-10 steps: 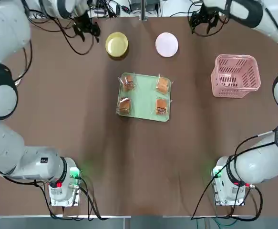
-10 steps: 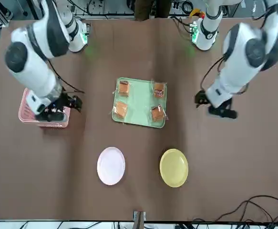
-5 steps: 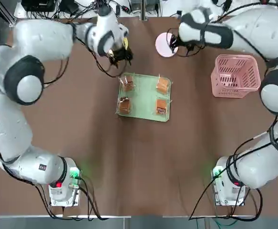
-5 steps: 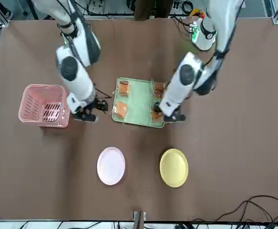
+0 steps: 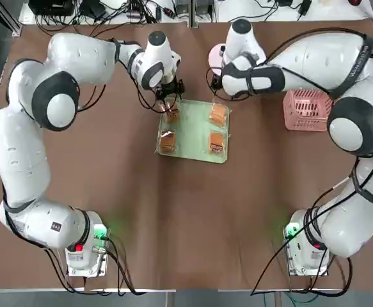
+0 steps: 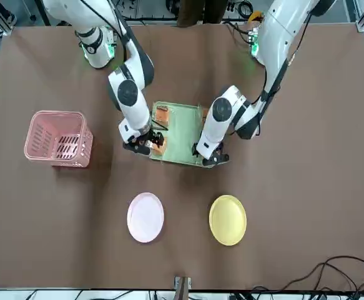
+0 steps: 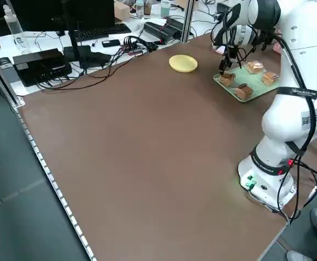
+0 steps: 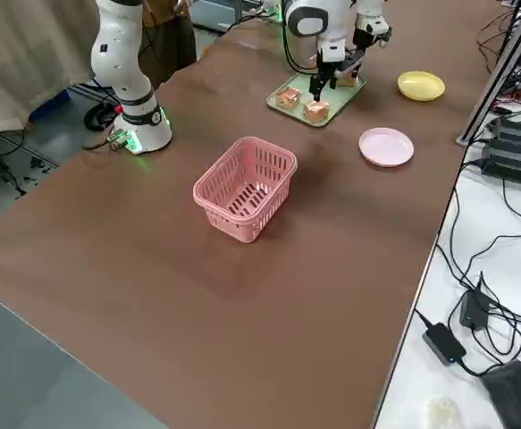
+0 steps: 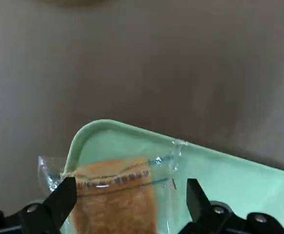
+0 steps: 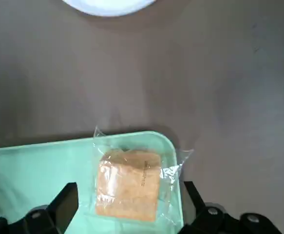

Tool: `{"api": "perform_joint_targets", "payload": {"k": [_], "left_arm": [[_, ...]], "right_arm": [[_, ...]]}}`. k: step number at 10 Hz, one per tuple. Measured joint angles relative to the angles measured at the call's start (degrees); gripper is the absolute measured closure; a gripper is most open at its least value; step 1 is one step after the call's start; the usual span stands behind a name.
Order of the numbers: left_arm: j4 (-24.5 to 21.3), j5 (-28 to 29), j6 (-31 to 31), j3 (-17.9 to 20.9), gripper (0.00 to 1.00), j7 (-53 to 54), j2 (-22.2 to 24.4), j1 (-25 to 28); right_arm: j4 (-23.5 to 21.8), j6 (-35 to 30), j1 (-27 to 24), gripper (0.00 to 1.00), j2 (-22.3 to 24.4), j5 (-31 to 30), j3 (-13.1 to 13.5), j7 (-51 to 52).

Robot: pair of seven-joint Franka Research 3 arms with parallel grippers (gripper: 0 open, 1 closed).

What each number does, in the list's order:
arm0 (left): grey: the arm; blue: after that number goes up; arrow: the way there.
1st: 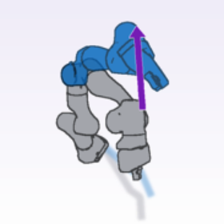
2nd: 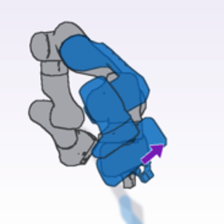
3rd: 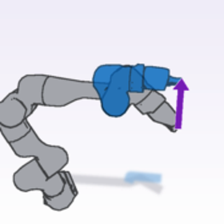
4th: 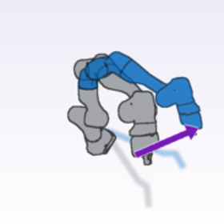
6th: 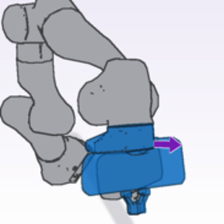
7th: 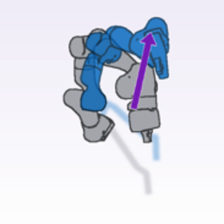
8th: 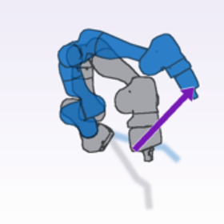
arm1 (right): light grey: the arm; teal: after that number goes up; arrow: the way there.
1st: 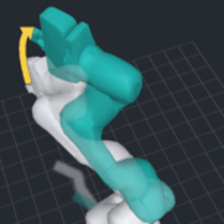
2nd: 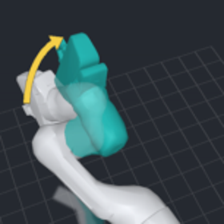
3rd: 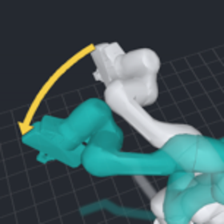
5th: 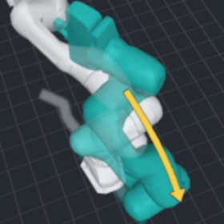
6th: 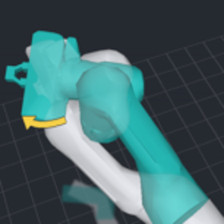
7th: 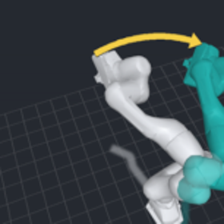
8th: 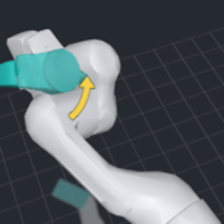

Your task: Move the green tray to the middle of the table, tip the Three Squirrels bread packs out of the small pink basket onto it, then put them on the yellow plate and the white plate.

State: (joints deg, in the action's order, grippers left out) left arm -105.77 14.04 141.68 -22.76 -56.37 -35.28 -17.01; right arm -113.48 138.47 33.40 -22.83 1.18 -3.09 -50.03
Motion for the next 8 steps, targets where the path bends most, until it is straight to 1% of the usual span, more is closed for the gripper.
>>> {"api": "perform_joint_targets", "payload": {"k": [3,6,8], "left_arm": [[0.2,0.06,-0.08,1.22,0.0,-0.12,-0.88,-2.12],[0.72,0.18,-0.1,6.97,0.0,-1.36,-2.07,-8.59],[1.67,0.19,-0.11,7.94,0.0,-2.08,-3.21,-9.81]], "right_arm": [[-0.32,1.58,0.32,0.05,-1.62,0.0,0.02,-1.23],[-0.36,3.77,1.48,0.05,-3.47,0.0,0.03,-2.47],[-0.36,3.86,1.72,0.05,-4.24,0.0,0.05,-2.57]]}}
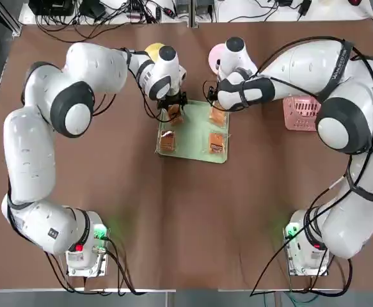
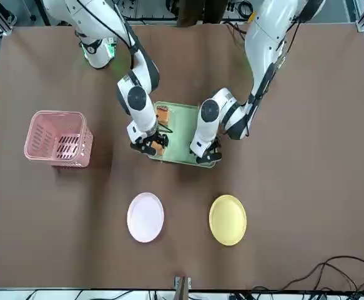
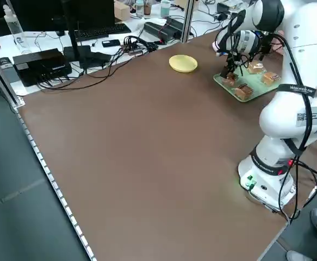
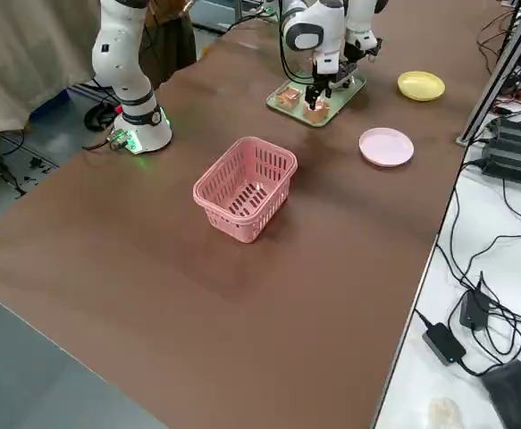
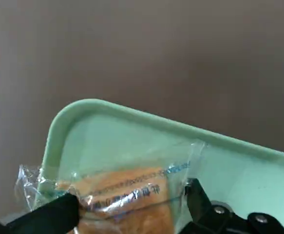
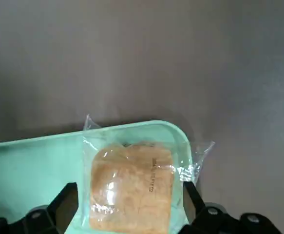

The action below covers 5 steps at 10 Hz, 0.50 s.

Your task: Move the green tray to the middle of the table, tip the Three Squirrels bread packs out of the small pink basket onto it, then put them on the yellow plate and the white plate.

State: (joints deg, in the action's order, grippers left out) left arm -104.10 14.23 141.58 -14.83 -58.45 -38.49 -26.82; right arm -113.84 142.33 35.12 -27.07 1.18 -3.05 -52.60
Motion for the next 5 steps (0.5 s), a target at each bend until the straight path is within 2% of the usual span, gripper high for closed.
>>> {"api": "perform_joint_targets", "payload": {"k": [2,4,5], "left_arm": [[0.36,0.0,-0.02,0.06,0.01,-0.07,-0.24,0.0],[0.84,0.0,-0.03,0.13,0.08,-0.08,-0.27,0.03],[1.29,0.0,-0.14,0.17,0.07,-0.09,-0.27,0.09]], "right_arm": [[0.0,0.1,0.08,0.05,-0.7,0.0,0.0,-0.04],[0.0,0.73,0.11,0.05,-1.24,0.0,0.01,-0.06],[0.01,1.22,0.11,0.05,-1.55,0.0,0.01,-0.19]]}}
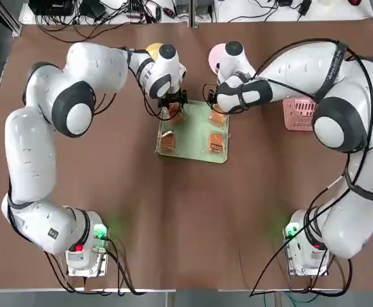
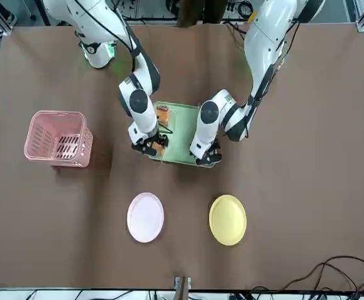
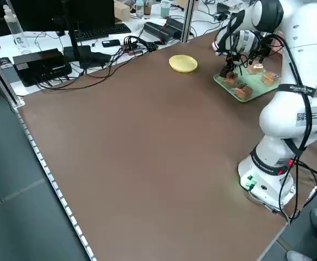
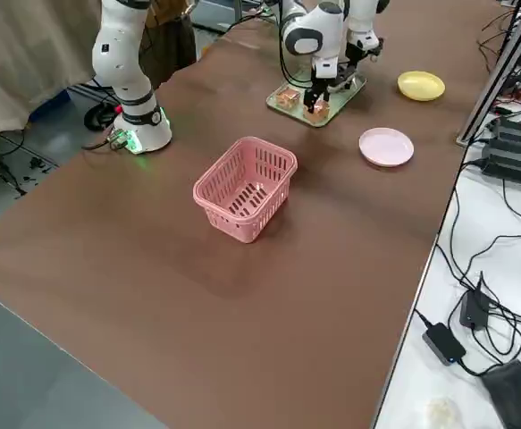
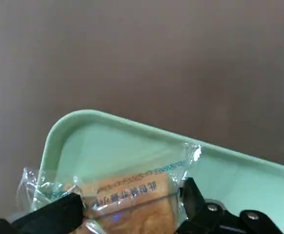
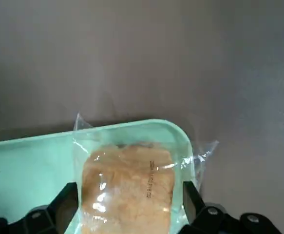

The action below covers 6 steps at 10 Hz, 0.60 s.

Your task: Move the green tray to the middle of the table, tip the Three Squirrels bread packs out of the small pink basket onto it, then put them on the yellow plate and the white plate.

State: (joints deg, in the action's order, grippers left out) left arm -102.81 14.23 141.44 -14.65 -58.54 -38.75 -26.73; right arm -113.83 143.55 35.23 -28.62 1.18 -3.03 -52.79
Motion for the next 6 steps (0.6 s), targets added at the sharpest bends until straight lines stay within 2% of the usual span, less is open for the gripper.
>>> {"api": "perform_joint_targets", "payload": {"k": [3,6], "left_arm": [[0.59,0.0,-0.98,0.03,0.06,0.0,0.0,0.0],[2.4,0.06,-5.77,0.03,0.04,0.0,0.01,-0.01]], "right_arm": [[0.0,0.57,0.26,0.05,-0.6,0.0,0.0,-0.51],[0.0,0.79,0.63,0.1,-0.93,-0.03,0.02,-0.61]]}}
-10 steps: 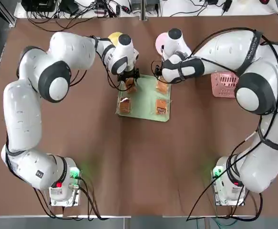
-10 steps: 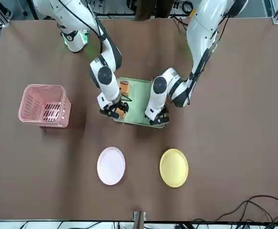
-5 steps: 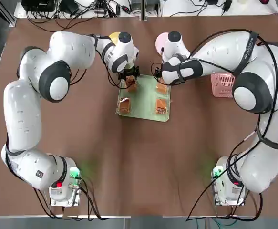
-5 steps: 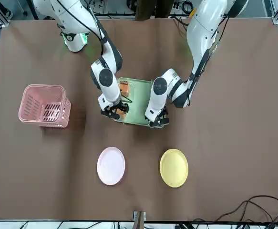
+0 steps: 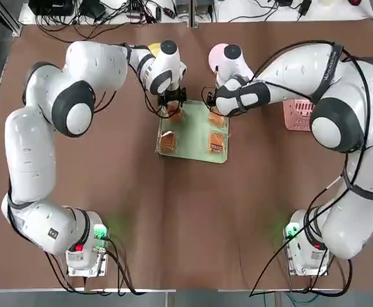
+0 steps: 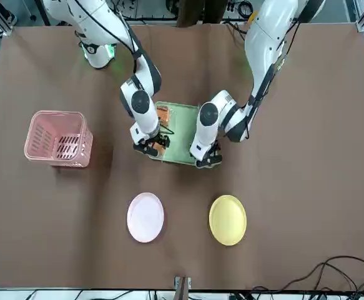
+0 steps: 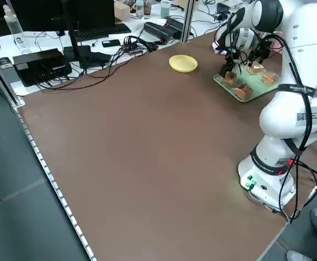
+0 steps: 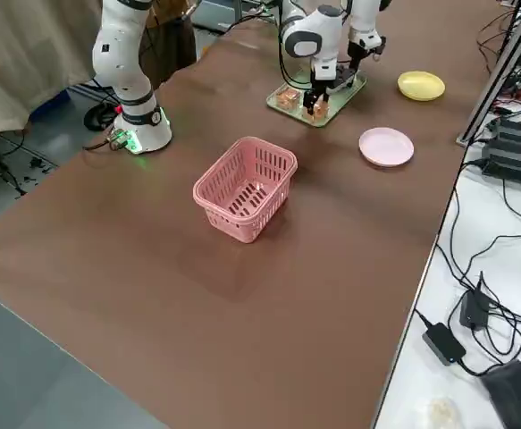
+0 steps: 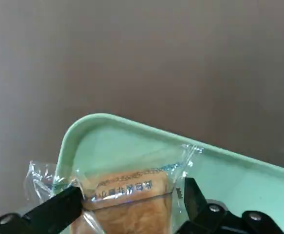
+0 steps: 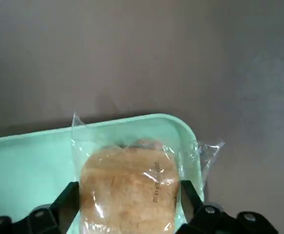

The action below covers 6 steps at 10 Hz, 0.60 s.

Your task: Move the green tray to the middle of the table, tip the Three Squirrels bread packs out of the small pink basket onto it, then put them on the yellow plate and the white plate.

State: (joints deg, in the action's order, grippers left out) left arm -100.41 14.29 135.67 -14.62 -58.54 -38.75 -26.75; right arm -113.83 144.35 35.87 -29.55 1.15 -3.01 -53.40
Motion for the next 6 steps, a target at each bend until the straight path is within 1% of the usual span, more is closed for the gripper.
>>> {"api": "perform_joint_targets", "payload": {"k": [2,3,4,5,6], "left_arm": [[1.11,0.14,-2.58,-0.02,0.04,0.17,0.17,-0.03],[1.71,0.17,-3.75,-0.03,0.04,0.75,0.42,-0.03],[2.43,0.17,-5.39,-0.02,0.03,1.25,0.66,-0.01],[2.91,0.17,-6.86,-0.05,0.03,1.36,0.97,-0.01],[3.09,0.17,-7.93,-0.16,0.03,1.37,1.37,-0.02]], "right_arm": [[0.07,0.17,0.08,0.25,-0.01,-0.05,0.0,-0.02],[0.12,0.19,0.11,0.3,0.01,-0.07,0.0,-0.01],[0.3,0.19,0.14,0.42,0.13,-0.07,0.0,-0.02],[0.33,0.05,0.14,0.46,0.33,-0.07,0.0,-0.02],[0.33,0.05,0.14,0.46,0.33,-0.07,0.0,-0.02]]}}
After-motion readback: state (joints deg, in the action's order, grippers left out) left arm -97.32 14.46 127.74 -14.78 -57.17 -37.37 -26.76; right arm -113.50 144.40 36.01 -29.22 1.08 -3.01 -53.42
